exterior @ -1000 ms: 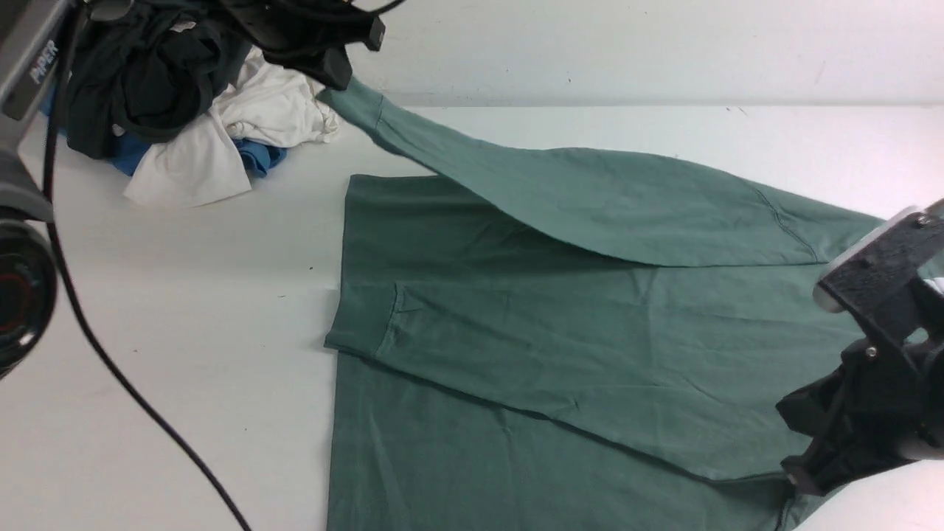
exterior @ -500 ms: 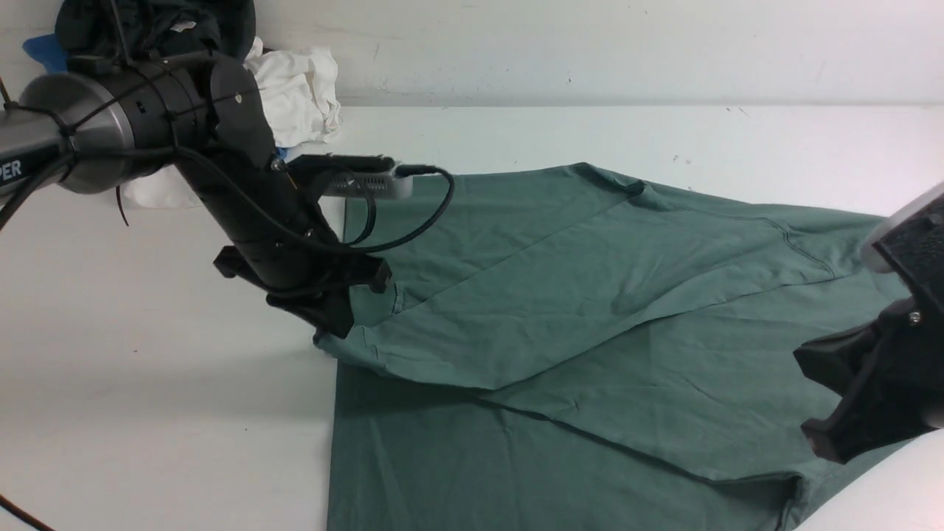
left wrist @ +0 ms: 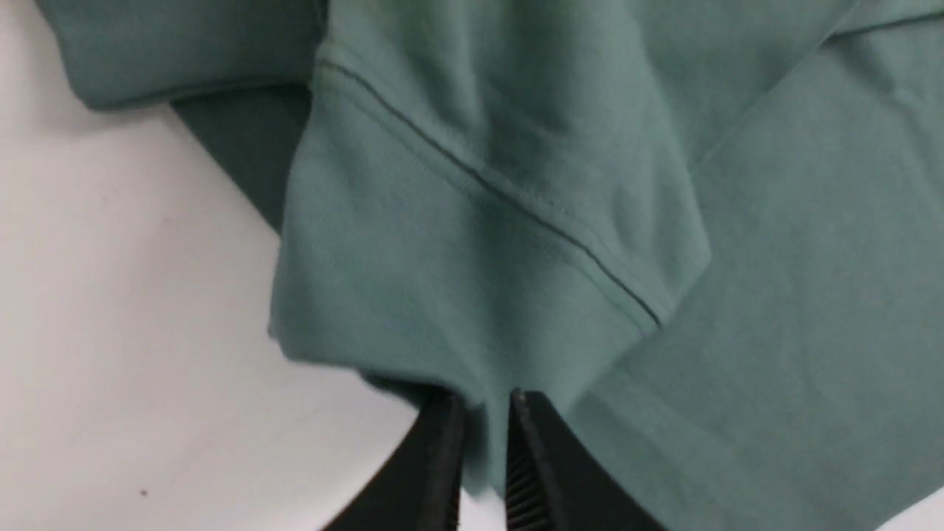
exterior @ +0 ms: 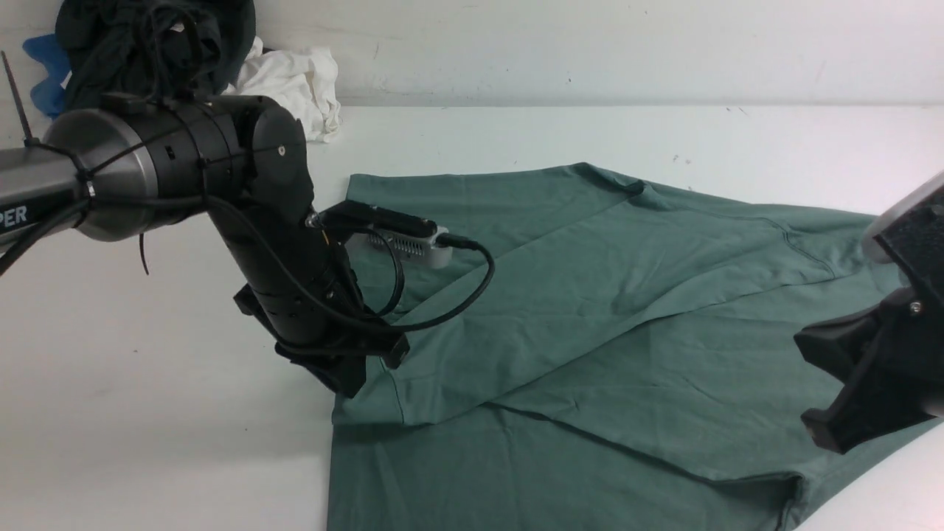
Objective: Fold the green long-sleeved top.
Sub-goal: Use the left arm to drag and drop the cuff onto the cuff closest to the left arm, then use both arms simultaneously to clamp the lower edge of the clothing fabric
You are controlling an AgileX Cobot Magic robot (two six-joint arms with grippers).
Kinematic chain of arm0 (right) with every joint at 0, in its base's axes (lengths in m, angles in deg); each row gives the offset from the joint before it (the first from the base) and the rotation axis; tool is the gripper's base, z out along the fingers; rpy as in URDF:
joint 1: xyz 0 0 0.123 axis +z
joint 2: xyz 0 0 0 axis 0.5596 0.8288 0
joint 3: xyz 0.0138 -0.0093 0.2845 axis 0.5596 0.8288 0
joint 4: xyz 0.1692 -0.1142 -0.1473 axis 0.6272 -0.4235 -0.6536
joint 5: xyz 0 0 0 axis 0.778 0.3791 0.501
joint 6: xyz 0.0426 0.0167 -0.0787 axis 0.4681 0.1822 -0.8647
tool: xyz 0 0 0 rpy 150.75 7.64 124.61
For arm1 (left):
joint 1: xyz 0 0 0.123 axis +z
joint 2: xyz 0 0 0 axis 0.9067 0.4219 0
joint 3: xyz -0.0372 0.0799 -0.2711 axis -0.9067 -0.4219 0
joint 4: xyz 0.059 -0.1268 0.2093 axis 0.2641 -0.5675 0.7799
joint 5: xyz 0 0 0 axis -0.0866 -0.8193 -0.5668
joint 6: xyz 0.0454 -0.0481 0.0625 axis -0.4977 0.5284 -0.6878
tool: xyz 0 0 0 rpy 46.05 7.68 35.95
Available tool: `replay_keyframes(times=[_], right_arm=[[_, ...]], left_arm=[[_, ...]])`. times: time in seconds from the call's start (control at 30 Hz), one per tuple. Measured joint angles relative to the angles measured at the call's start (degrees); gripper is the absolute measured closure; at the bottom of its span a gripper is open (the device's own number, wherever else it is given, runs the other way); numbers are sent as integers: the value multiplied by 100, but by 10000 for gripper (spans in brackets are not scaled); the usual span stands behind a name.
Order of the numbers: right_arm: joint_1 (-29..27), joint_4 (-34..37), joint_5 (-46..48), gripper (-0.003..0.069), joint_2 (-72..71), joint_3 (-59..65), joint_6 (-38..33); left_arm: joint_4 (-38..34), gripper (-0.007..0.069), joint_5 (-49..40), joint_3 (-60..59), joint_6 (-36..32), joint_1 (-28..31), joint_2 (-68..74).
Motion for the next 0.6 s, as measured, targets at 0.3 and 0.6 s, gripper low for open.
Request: replay_keyframes(times=[0.3,0.6], right_arm=[[0,0,-26,669,0,0,0],[0,203,140,669,0,0,-18]], left_arm=[[632,216,-637,-119,341,-352,-304],[891,198,-64,-1409,-715,-2140,-482]])
